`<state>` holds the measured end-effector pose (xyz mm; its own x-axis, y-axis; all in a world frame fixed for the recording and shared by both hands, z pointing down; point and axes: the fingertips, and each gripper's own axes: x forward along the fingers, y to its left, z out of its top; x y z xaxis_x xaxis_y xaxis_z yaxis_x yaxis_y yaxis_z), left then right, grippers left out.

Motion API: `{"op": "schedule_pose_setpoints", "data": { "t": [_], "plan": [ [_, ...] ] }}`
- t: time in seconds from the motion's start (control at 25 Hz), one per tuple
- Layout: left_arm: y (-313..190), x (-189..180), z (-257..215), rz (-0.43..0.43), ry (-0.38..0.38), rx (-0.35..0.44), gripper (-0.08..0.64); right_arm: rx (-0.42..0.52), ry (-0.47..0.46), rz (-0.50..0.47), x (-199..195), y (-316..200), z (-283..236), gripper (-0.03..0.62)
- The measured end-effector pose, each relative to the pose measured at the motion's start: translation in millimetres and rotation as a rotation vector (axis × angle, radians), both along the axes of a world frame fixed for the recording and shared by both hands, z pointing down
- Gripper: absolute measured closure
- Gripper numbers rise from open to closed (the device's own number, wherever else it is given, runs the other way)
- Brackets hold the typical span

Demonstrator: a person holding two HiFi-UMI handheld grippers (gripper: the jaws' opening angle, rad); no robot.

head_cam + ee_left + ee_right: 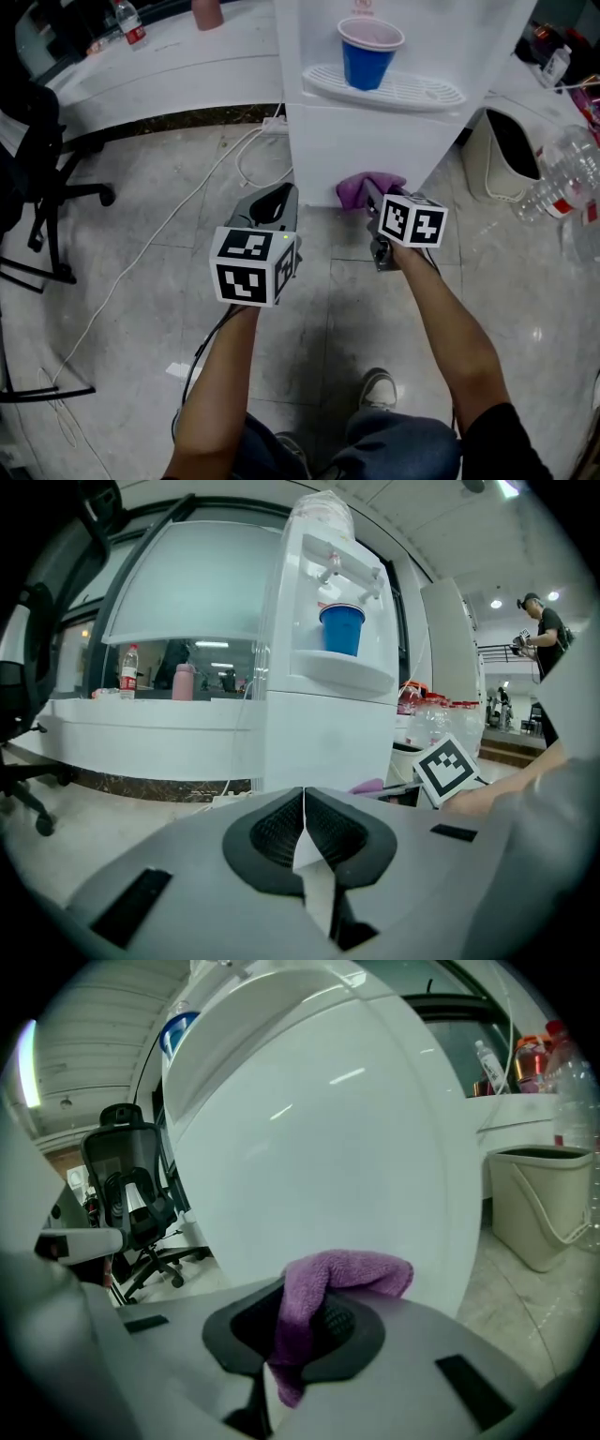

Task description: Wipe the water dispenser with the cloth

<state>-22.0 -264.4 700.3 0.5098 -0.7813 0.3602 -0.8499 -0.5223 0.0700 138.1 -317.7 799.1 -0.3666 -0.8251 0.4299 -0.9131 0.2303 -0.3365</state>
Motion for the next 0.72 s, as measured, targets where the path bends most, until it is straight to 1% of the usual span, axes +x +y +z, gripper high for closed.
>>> {"op": "schedule_pose_setpoints", "data": {
  "t": [0.16, 0.32, 0.48, 0.6, 0.72],
  "plan": [
    [-1, 18, 2, 0.025, 0.005, -0.004, 0.532, -0.007, 0.03, 0.05, 37, 6, 2, 0.552],
    [1, 33, 6, 0.053, -0.01, -0.007, 0.532, -0.025, 0.055, 0.091, 72, 12, 9, 0.551],
    [2, 43, 10, 0.066, -0.022, -0.01, 0.532, -0.022, 0.079, 0.127, 100, 16, 4, 0.552],
    [2, 50, 11, 0.08, -0.031, -0.014, 0.532, -0.019, 0.09, 0.115, 105, 19, 0, 0.551],
    [0, 61, -2, 0.085, -0.032, 0.001, 0.532, -0.01, 0.12, 0.063, 100, 26, -13, 0.552]
  ]
}}
